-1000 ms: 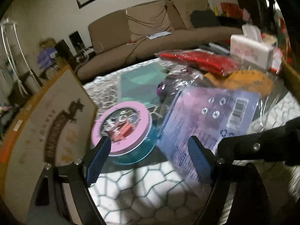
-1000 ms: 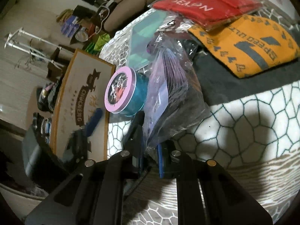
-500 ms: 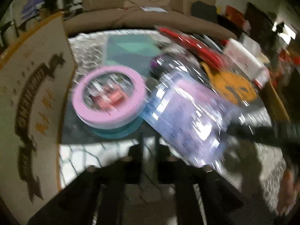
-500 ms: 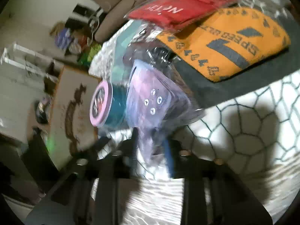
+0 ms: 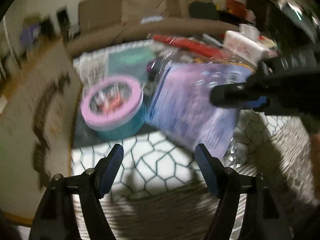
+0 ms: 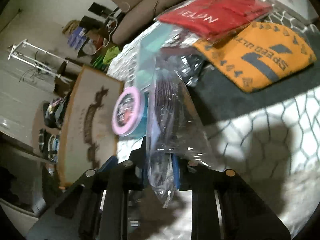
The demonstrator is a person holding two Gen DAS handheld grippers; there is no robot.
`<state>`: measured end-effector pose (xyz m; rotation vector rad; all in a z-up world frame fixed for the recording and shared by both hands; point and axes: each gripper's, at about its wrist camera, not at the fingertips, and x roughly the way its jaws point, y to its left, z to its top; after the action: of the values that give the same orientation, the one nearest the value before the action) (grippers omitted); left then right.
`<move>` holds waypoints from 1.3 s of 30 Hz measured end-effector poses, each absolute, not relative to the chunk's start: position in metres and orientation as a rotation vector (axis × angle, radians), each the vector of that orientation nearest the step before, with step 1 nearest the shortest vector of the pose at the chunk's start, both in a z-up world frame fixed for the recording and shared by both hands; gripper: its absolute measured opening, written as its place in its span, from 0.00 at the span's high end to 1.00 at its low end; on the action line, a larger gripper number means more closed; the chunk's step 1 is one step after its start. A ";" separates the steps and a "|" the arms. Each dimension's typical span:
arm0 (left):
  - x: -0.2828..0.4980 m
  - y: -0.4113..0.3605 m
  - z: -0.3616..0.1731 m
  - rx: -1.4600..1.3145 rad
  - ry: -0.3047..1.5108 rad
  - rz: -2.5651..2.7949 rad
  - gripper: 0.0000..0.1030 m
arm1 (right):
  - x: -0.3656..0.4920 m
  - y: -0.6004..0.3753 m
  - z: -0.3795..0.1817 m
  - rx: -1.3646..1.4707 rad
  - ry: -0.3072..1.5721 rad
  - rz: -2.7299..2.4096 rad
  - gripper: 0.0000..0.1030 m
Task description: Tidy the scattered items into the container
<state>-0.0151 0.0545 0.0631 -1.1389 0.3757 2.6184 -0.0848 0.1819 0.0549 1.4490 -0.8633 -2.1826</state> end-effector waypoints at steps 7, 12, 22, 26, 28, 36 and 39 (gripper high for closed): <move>0.023 0.076 0.074 -1.076 0.519 2.685 0.22 | -0.049 0.175 0.078 1.526 -0.912 -2.111 0.95; 0.005 0.038 0.063 -1.258 0.138 2.661 0.60 | -0.023 0.169 0.073 1.537 -0.974 -2.031 0.96; -0.037 -0.024 0.051 -1.431 -0.120 2.600 1.00 | -0.032 0.198 0.093 1.437 -0.849 -2.205 0.72; -0.016 0.003 0.059 -1.324 0.125 2.588 0.95 | -0.044 0.220 0.080 1.511 -0.727 -2.325 0.63; -0.014 0.007 0.054 -1.336 0.079 2.514 0.66 | -0.051 0.226 0.058 1.555 -0.791 -2.282 0.63; -0.014 0.013 0.034 -1.356 0.063 2.439 0.44 | -0.059 0.221 -0.018 1.591 -0.962 -2.128 0.63; -0.018 0.014 0.026 -1.386 0.017 2.406 0.44 | -0.062 0.212 -0.021 1.576 -0.967 -2.087 0.63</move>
<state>-0.0177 0.0135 0.0258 -1.3858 0.0170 2.4057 -0.0623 0.2124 -0.0213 1.5757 -0.9669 -2.0872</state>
